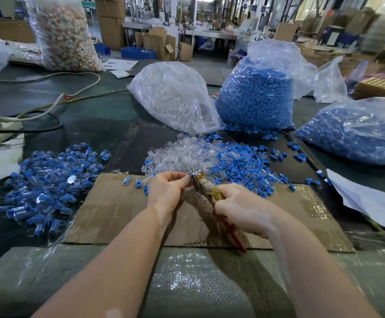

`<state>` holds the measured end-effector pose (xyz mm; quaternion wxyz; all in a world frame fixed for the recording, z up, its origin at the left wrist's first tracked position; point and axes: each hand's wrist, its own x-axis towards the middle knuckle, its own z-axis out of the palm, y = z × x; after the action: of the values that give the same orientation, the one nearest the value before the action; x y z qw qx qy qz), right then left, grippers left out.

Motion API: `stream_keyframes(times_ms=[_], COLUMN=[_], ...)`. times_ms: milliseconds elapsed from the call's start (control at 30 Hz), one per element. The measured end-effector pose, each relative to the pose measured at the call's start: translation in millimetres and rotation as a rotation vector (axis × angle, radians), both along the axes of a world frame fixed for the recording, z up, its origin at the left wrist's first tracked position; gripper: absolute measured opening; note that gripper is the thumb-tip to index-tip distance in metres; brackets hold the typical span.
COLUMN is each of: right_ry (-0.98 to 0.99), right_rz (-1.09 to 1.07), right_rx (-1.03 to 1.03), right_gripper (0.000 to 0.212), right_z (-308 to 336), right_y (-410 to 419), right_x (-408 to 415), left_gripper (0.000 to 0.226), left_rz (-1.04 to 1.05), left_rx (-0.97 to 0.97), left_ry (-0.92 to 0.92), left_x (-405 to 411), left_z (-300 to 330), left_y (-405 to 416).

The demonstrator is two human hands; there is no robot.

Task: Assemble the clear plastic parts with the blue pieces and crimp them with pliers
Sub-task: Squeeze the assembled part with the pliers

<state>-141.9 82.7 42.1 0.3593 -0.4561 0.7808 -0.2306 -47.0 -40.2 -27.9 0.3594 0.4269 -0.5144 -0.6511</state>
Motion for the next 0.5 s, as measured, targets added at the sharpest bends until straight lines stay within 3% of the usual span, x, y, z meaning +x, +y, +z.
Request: stream_keyframes(times_ms=[167,333,433,500], right_ry=[0.147,0.181,0.064,-0.088], right_rz=[0.053,0.039,-0.030,-0.130], right_rx=[0.012,-0.018,-0.094,-0.195], right_gripper=[0.028,0.021,0.012,0.017], right_z=[-6.9,-13.0,-13.7,-15.7], right_y=[-3.8,-4.8,2.0,6.8], right_x=[2.4,3.3,6.3,7.1], left_gripper=[0.011,0.009,0.010,0.010], left_rz=[0.001,0.010,0.009,0.006], left_rx=[-0.018,-0.041,-0.039,-0.072], left_ry=[0.005,-0.029,0.007,0.024], left_x=[0.8,-0.4,-0.1,1.0], left_z=[-0.2,-2.1,-2.6,-3.6], left_y=[1.1,0.8,0.7,2.2])
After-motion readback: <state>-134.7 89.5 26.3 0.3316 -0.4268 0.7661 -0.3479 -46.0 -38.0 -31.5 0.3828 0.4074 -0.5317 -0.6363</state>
